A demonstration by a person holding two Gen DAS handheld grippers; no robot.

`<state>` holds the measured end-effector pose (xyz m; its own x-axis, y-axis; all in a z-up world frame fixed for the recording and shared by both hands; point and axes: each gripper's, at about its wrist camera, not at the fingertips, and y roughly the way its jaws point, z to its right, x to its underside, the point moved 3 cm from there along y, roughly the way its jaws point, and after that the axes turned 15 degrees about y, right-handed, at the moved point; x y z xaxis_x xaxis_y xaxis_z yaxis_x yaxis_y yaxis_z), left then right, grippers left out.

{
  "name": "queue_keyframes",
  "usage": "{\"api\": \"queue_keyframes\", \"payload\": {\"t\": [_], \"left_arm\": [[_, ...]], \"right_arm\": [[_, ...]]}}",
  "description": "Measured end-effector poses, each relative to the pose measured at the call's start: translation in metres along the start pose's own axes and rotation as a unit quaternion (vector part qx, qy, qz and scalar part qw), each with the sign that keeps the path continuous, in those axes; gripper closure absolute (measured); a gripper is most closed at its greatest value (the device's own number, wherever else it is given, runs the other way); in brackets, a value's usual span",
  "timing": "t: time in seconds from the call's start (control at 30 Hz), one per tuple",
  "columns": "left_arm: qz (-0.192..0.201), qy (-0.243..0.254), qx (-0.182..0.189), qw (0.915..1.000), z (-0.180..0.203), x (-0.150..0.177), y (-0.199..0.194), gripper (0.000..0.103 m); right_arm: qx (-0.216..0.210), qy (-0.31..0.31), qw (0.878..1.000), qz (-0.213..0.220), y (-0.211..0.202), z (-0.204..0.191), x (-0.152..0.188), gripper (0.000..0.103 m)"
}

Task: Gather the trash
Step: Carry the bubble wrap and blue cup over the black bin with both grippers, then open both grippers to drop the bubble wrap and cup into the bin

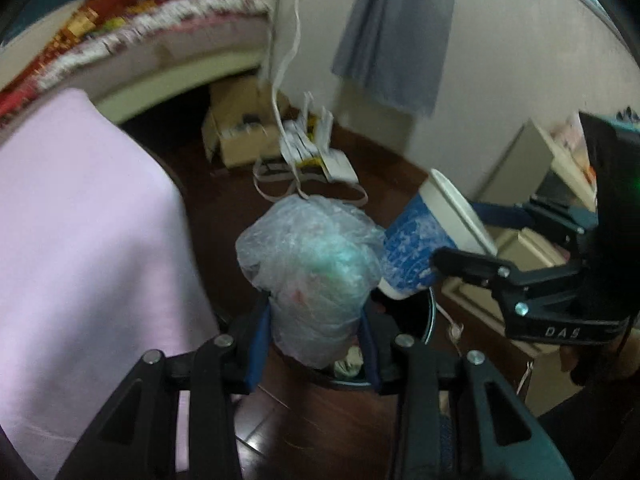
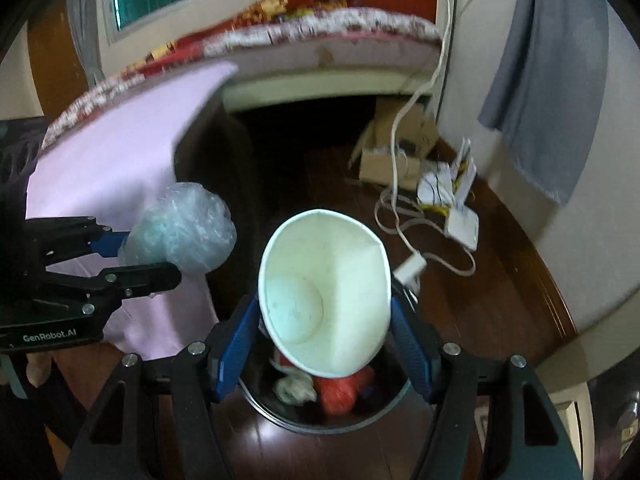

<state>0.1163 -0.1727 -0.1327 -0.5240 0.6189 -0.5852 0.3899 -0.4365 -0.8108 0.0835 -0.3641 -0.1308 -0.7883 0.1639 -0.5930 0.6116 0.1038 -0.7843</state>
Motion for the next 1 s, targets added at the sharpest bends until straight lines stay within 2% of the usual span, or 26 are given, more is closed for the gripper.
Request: {"api": "queue_keyframes", "payload": {"t": [0.13, 0.33, 0.4, 0.43, 0.47, 0.53, 0.57, 0.6, 0.77, 1.0], "left_arm": [[-0.038, 0.001, 0.017, 0.9991, 0.002, 0.011, 0.035, 0.063], [-0.08, 0.013, 0.044, 0.9957, 0.009, 0.015, 0.076, 0.063], [-0.092, 0.01, 0.064, 0.9937, 0.011, 0.015, 0.087, 0.061], [-0.095, 0.007, 0.072, 0.9929, 0.011, 0.014, 0.092, 0.056], [-0.097, 0.003, 0.071, 0.9928, 0.011, 0.012, 0.098, 0.038], [-0.096, -0.019, 0.055, 0.9936, 0.006, 0.016, 0.099, 0.012], [-0.089, -0.029, 0.056, 0.994, 0.002, 0.019, 0.098, 0.003], [-0.086, -0.038, 0.052, 0.9942, -0.001, 0.02, 0.095, 0.001], [-0.08, -0.044, 0.007, 0.9958, -0.003, 0.033, 0.085, 0.0], [-0.055, -0.065, -0.033, 0.9958, -0.013, 0.041, 0.056, 0.0]], "right_arm": [[0.009, 0.01, 0.999, -0.036, 0.026, 0.024, 0.017, 0.034], [0.01, 0.015, 0.997, -0.075, 0.056, 0.037, 0.032, 0.034], [0.006, 0.016, 0.996, -0.091, 0.067, 0.038, 0.036, 0.033], [0.009, 0.015, 0.995, -0.095, 0.071, 0.039, 0.037, 0.028], [0.024, 0.015, 0.995, -0.096, 0.077, 0.04, 0.037, 0.025], [0.054, 0.017, 0.993, -0.1, 0.086, 0.05, 0.041, 0.0], [0.061, 0.022, 0.992, -0.105, 0.088, 0.055, 0.043, 0.0], [0.063, 0.032, 0.992, -0.109, 0.09, 0.06, 0.044, 0.0], [0.066, 0.056, 0.991, -0.104, 0.088, 0.071, 0.044, 0.0], [0.056, 0.053, 0.993, -0.085, 0.072, 0.054, 0.036, 0.0]]}}
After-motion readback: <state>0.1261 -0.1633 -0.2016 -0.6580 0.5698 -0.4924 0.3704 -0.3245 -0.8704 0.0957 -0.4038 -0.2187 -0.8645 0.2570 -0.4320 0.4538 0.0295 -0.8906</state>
